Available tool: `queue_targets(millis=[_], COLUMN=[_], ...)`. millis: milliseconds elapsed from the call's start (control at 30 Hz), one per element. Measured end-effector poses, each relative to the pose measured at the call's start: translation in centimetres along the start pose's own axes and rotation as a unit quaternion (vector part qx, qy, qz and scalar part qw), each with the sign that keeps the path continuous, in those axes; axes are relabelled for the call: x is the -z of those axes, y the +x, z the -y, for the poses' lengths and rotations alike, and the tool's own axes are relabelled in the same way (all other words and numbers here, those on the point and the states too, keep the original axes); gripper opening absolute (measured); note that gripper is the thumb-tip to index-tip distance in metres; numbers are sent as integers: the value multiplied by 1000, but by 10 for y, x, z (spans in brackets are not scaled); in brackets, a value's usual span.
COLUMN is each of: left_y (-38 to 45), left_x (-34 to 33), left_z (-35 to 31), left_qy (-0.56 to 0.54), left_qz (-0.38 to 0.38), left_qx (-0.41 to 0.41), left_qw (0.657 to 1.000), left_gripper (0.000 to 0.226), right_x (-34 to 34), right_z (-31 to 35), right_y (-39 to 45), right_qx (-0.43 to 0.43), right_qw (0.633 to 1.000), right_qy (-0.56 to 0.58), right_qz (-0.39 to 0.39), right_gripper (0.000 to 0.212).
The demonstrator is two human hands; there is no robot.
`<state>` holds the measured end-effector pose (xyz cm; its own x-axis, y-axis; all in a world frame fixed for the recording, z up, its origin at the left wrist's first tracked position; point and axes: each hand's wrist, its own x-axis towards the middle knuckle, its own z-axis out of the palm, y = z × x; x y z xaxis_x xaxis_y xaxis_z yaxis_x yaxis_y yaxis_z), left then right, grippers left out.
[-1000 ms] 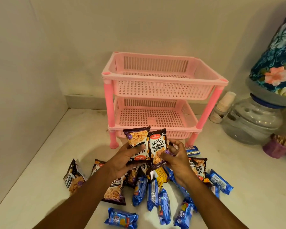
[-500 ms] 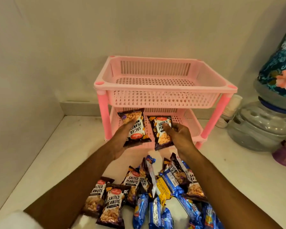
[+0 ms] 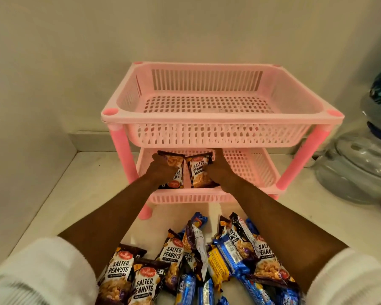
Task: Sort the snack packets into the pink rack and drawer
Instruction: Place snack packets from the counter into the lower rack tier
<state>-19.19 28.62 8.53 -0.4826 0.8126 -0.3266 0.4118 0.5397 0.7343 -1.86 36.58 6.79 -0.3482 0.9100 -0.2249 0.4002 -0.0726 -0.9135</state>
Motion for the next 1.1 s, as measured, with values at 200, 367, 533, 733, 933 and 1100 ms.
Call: queue_targets(millis=[200,367,533,733,933,1100], left_y=[9,5,13,22,22,21], left_x=[-4,-2,3,8,11,12], left_z=[15,18,10,14,17,14], left_qy=[155,354,392,395,387,390], left_qz=[13,-13,124,136,124,143], left_qx=[-3,-109,-171,-162,-187,-170], left_qw=[988,929,895,894,894,894], left_gripper=[110,84,76,74,77,79], right_x=[-4,2,12,0,-14,-14], right_z=[6,-3,2,-9,-7,-3], right_y=[9,22,25,26,24,22], right_qx=[-74,28,110,137,177,161], right_qw=[989,921,885,883,889,877], right_qy=[-77,-367,-432,-428,-398,-426], right_qz=[106,130,136,132,138,151], right_gripper=[28,60,72,53,51,53])
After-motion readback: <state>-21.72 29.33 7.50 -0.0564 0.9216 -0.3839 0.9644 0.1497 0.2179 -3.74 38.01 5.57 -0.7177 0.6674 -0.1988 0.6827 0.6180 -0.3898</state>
